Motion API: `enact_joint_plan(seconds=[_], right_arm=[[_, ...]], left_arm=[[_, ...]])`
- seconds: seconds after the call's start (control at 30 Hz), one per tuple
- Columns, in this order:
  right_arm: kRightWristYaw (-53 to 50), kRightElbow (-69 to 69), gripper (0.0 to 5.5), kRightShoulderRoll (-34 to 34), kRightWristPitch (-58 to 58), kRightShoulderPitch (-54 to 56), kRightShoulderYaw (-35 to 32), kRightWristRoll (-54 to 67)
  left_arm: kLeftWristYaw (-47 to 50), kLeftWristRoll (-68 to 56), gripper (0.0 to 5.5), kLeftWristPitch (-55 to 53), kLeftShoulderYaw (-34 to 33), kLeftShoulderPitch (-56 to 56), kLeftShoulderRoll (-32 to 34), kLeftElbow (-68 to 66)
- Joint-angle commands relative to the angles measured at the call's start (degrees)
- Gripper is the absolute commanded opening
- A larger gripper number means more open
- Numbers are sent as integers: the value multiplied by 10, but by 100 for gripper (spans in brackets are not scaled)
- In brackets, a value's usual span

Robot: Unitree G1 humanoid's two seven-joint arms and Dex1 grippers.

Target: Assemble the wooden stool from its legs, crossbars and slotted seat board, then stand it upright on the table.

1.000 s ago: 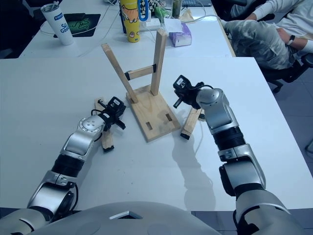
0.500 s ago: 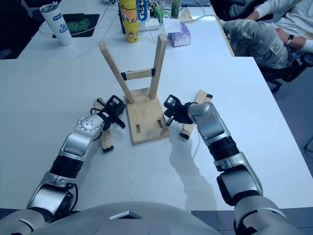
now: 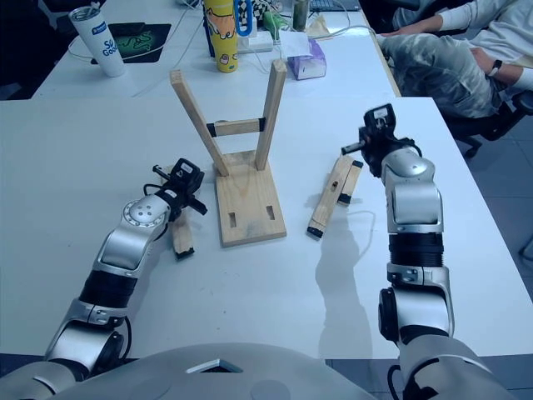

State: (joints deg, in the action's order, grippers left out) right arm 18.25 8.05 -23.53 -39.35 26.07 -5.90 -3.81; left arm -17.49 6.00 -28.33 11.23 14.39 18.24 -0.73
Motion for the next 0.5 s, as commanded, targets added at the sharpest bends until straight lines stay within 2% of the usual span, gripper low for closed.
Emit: enact_joint_plan(seconds=[0.03,0.5], right_arm=[[-10,24,0,-2,-12,-28,23,-11],[50,20,0,27,-50,-37,100,24]], left_arm=[[3,6,5,-3,-1,-3,-3,7],[-2,7,5,-3,-1,0,1,8]])
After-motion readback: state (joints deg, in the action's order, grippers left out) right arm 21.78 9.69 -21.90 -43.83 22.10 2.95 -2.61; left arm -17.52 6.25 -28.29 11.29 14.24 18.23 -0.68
